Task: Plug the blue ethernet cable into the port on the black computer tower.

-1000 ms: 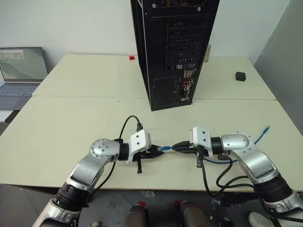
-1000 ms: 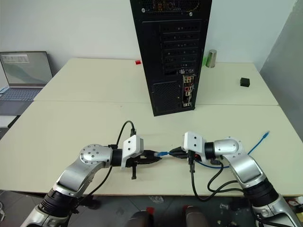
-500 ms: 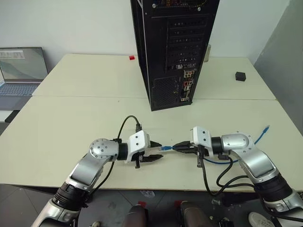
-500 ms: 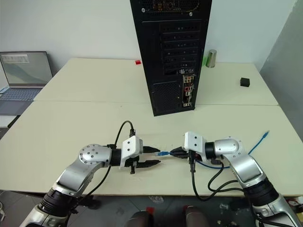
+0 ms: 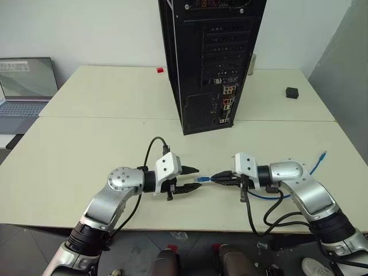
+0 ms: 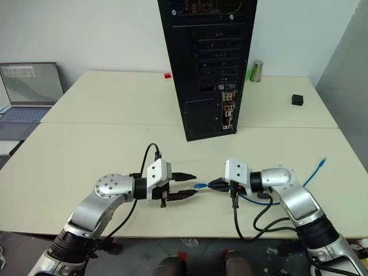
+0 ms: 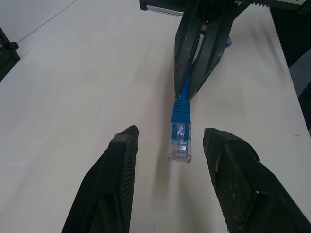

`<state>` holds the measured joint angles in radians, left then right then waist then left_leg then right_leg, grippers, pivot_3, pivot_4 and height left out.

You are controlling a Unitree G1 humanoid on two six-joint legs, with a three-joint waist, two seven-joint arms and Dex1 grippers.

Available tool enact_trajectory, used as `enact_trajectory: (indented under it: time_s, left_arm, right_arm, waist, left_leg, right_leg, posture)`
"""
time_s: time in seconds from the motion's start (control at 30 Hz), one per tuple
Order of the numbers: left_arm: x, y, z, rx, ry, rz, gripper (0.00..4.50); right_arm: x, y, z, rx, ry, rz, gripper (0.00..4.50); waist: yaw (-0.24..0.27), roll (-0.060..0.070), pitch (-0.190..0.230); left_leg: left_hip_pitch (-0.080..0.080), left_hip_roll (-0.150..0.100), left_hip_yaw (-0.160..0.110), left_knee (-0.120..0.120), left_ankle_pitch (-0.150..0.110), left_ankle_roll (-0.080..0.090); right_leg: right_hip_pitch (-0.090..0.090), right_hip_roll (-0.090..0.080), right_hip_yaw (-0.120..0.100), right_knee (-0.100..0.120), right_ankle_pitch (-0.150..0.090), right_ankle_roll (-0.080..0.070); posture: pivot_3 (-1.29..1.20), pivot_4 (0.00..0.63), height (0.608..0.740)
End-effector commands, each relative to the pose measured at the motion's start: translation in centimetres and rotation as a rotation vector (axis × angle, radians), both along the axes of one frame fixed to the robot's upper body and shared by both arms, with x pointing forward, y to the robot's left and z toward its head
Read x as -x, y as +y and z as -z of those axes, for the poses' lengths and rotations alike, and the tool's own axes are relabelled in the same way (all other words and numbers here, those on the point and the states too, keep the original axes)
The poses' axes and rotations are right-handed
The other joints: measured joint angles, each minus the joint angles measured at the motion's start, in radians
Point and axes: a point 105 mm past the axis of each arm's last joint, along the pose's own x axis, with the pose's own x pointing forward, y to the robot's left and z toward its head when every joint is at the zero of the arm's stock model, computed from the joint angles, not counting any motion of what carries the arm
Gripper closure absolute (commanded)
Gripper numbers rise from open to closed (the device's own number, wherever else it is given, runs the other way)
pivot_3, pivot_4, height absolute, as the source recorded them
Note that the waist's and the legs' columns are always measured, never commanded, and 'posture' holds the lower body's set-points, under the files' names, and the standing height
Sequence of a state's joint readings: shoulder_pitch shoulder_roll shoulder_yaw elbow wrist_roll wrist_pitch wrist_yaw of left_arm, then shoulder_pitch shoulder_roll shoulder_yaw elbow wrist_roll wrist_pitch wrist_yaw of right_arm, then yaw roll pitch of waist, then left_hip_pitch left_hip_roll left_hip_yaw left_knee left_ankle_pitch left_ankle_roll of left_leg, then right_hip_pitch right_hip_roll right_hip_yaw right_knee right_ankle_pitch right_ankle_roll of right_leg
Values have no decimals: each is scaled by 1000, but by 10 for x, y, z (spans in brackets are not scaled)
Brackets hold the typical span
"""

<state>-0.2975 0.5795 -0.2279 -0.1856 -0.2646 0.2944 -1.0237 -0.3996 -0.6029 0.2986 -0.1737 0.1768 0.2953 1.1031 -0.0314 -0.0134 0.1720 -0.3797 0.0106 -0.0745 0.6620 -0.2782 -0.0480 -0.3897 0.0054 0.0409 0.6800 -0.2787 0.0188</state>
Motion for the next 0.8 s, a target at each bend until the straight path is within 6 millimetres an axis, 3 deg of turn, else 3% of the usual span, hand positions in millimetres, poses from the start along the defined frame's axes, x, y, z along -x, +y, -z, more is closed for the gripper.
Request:
enact_trajectory:
  time_s: [0.03,0.33,0.5,0.7,0.8]
  left_arm:
    - [4,-2,-7,-1,-46,35,2393]
    - [0,-1,-4,-20,-59,25,4125]
    - [0,-2,-3,-31,-81,27,4221]
    - [0,-4,-5,-39,-170,32,4221]
    - [3,-7,-9,-53,-344,51,4221]
  right_arm:
    - [1,2,-7,6,-35,-22,4500]
    - [1,3,-9,5,-38,-25,4500]
    - [8,3,-8,18,-13,-72,4500]
    - [10,1,-15,17,-7,-102,3203]
    - [10,-11,-27,15,9,-87,2583]
  waist:
    - [0,0,0]
    - [0,0,0]
    - [0,0,0]
    - [0,0,0]
    - [2,0,0]
  left_leg:
    - [0,0,0,0,0,0]
    - [0,0,0,0,0,0]
    - [0,0,0,0,0,0]
    - [0,0,0,0,0,0]
    - [0,0,0,0,0,0]
  right_leg:
    - [0,0,0,0,0,0]
    - [0,0,0,0,0,0]
    - [0,0,0,0,0,0]
    - [0,0,0,0,0,0]
    - [0,0,0,0,0,0]
  posture:
    - [0,150,740]
    - [0,150,740]
    - [0,150,740]
    - [0,150,740]
    - [0,150,740]
